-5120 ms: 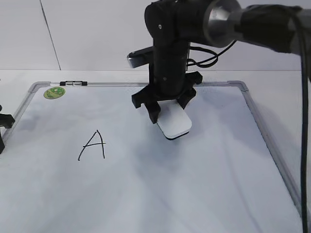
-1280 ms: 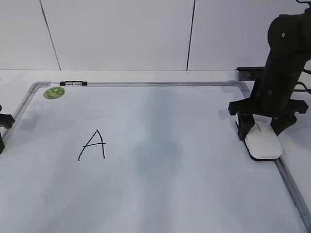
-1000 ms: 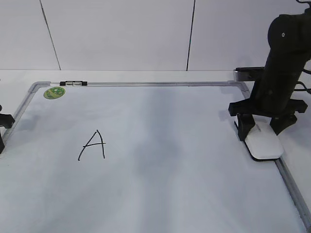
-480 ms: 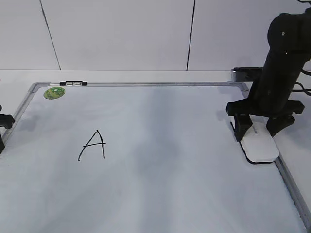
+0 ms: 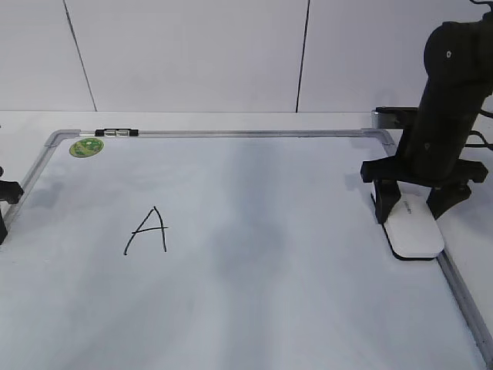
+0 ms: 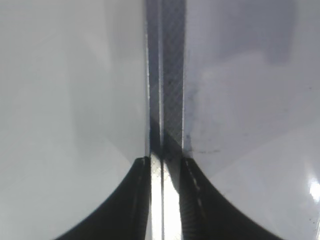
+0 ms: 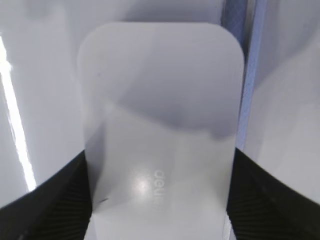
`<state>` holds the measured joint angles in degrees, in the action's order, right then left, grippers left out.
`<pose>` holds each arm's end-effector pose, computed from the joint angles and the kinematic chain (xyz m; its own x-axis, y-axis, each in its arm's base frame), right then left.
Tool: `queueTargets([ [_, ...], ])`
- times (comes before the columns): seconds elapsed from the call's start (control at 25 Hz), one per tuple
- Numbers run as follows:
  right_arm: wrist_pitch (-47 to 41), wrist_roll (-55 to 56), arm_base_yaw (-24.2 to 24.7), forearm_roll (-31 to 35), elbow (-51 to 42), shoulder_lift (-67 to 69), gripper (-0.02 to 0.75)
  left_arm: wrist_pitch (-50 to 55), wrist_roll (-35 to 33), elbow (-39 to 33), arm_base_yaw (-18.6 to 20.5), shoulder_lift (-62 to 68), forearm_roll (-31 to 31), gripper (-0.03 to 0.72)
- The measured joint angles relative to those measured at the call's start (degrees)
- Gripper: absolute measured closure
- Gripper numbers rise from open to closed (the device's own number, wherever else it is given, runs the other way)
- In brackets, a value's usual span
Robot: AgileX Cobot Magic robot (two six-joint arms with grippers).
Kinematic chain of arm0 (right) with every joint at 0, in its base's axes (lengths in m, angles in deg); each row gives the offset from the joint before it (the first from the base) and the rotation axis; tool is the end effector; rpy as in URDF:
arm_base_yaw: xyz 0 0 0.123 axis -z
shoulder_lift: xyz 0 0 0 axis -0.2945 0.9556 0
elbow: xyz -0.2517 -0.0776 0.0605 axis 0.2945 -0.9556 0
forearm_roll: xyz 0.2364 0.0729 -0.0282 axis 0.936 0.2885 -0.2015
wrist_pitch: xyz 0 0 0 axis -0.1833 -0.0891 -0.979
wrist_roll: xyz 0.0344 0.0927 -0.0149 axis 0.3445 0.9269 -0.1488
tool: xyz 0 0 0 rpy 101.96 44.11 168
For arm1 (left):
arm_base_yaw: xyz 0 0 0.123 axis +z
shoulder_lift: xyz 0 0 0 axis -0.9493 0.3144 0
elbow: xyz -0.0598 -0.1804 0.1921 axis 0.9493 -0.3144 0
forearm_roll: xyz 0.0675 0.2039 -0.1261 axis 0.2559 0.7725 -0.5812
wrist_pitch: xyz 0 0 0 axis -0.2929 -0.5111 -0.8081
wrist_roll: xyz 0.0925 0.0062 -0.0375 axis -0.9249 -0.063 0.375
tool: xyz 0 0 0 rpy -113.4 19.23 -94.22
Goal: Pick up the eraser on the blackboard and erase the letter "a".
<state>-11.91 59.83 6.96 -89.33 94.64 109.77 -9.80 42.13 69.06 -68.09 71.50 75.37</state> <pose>0.3712 0.0648 0.1586 -0.9979 -0.0640 0.0042 -0.0641 0.9978 -0.0179 0.3350 0.0106 0.1297 -0.9989 -0.0117 -0.0456 -0.0069 0.9947 -0.1029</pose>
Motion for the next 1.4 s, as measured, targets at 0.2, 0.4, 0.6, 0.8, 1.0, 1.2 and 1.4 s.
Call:
queueTargets([
  [0.2,-0.41,0.09,0.0,0.0,0.41,0.0,0.163,0.0,0.0,0.0,0.0,0.0,0.0,0.558],
  [0.4,-1.14,0.09,0.0,0.26,1.22,0.0,0.141,0.0,0.0,0.0,0.0,0.0,0.0,0.558],
  [0.6,-2.11,0.09,0.0,0.45,1.22,0.0,0.139,0.1,0.0,0.02,0.0,0.0,0.0,0.558],
  [0.8,-3.34,0.09,0.0,0.49,1.36,0.0,0.136,0.1,0.0,0.02,0.0,0.0,0.0,0.557],
  [1.0,-4.78,-0.04,0.0,0.58,2.6,-0.2,0.136,0.18,0.0,0.02,0.0,0.0,0.0,0.554],
  [1.2,-5.53,-0.04,0.0,0.58,7.33,-0.2,0.136,0.18,0.0,0.02,0.0,0.0,0.0,0.546],
  [1.4,-6.0,-0.04,0.0,0.58,12.37,-0.22,0.137,0.18,0.0,0.02,0.0,0.0,0.0,0.54],
])
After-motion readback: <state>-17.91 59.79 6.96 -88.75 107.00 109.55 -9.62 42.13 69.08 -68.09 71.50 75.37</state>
